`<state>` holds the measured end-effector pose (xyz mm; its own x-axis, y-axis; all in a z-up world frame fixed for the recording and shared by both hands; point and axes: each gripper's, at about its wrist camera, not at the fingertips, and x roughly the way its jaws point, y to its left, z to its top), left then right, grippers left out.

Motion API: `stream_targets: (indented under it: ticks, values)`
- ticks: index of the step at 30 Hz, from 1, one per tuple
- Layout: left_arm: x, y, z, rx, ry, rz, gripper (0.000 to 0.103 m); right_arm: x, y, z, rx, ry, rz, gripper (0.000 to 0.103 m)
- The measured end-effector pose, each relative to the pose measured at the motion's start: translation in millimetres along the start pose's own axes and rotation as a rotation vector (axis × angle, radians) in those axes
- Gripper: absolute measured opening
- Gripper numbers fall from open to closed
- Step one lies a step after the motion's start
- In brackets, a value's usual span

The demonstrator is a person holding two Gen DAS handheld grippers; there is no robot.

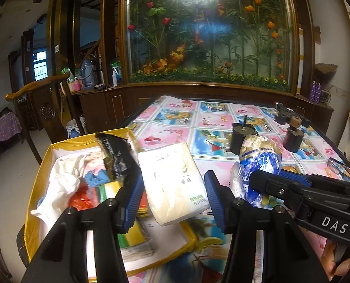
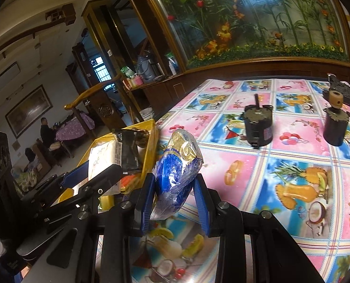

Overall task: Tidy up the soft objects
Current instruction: 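Carry the Face tissue pack and blue bag over the tray with both tools, then lower the Face pack and blue bag into the tray and open both tools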

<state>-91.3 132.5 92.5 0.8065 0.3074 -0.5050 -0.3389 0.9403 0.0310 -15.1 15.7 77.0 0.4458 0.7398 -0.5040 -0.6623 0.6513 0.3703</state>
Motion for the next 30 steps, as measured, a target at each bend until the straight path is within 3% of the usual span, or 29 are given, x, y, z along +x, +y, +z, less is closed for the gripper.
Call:
stream_targets:
  ticks: [18,30]
  values:
    - [6,108,-23,-0.163,0.070,0.159,0.051,73,85,2,-0.117,0.108,0.121,0.036]
    - [11,136,-40,-0.192,0.115,0.203,0.052,126,128,6,-0.190,0.161,0.146,0.036]
